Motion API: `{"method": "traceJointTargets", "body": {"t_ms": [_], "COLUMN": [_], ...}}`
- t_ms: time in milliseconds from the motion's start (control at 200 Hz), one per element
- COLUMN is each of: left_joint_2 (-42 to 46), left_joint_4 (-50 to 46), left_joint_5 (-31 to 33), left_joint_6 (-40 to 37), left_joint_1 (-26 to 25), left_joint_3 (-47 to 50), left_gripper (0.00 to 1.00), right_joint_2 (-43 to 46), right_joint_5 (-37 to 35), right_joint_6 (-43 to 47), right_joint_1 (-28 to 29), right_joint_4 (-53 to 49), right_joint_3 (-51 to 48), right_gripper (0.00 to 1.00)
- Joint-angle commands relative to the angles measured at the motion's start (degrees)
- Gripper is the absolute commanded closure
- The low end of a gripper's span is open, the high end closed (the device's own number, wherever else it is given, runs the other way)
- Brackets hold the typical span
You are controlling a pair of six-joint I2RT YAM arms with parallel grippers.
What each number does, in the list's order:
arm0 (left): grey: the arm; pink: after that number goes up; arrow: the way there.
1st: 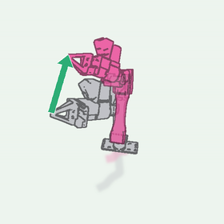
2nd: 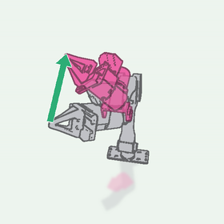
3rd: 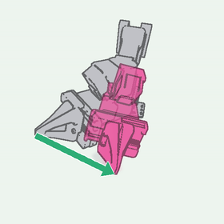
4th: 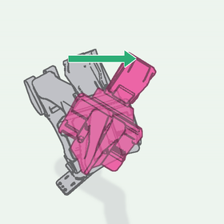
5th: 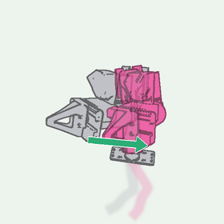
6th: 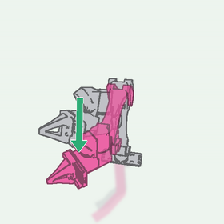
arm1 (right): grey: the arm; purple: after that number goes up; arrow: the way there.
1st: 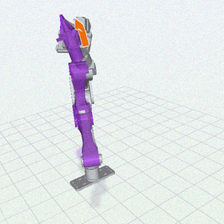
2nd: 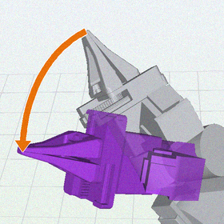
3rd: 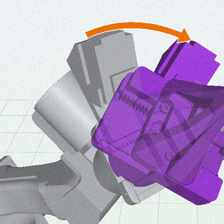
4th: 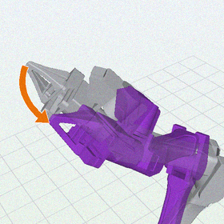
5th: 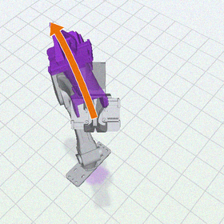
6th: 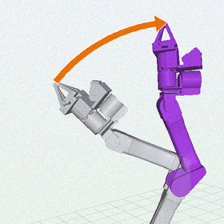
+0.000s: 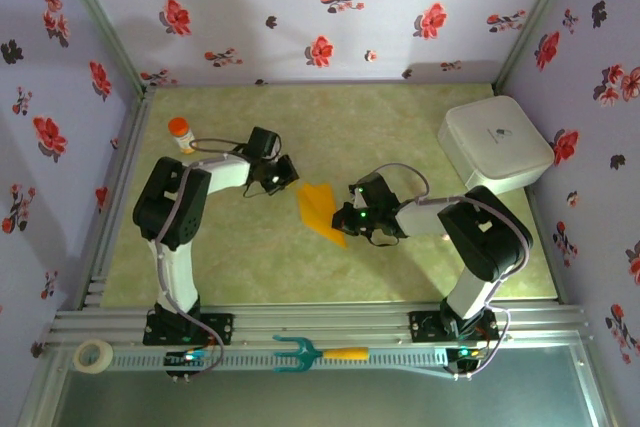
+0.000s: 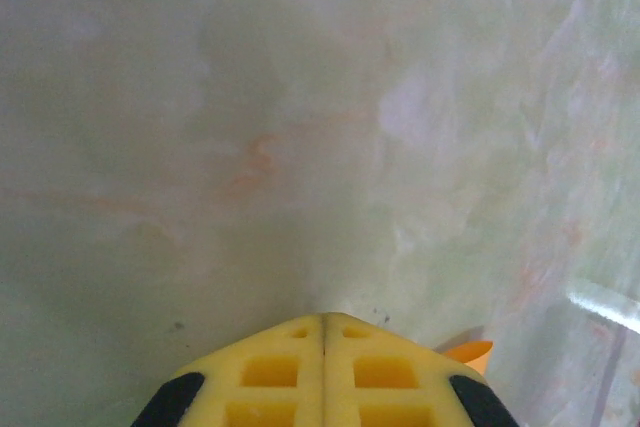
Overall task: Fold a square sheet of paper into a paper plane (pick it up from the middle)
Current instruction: Fourth fold the wing at the center of the table.
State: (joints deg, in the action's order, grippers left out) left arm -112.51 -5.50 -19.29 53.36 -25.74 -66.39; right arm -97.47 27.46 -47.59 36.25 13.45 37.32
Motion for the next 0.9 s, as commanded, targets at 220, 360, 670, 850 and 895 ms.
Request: {"method": "traceJointTargets", "body": {"t_ms": [220, 360, 670, 850, 895], "left_joint_2": [9.24, 6.29, 0.77, -0.99, -1.27], "left_joint_4": [1.47, 6.31, 9.61, 11.38, 11.56], "left_joint_5": [-0.6, -3.74, -2.65, -1.8, -1.68], "left_joint_6": [-0.67, 1.12, 3.17, 3.85, 3.95], "left_joint_1": [-7.05, -11.36, -13.29, -13.16, -13.16], "left_joint_3": [2.59, 4.32, 7.99, 10.88, 11.23], "left_gripper": [1.0, 1.0, 1.0, 1.0, 1.0], "right_joint_2": [-2.08, -1.78, -0.77, 2.33, 3.66], "right_joint_5": [-2.36, -2.47, -1.77, -0.97, -0.86], "right_joint_6": [1.28, 1.24, 0.51, -0.39, -0.5], "right_joint_1": [-0.13, -0.13, -0.21, -0.21, -0.15], "right_joint_4": [-9.94, -9.96, -8.57, -8.95, -9.5], "right_joint_3": [-2.6, -2.34, -2.47, -0.82, -0.31], "right_gripper": [1.0, 1.0, 1.0, 1.0, 1.0]}}
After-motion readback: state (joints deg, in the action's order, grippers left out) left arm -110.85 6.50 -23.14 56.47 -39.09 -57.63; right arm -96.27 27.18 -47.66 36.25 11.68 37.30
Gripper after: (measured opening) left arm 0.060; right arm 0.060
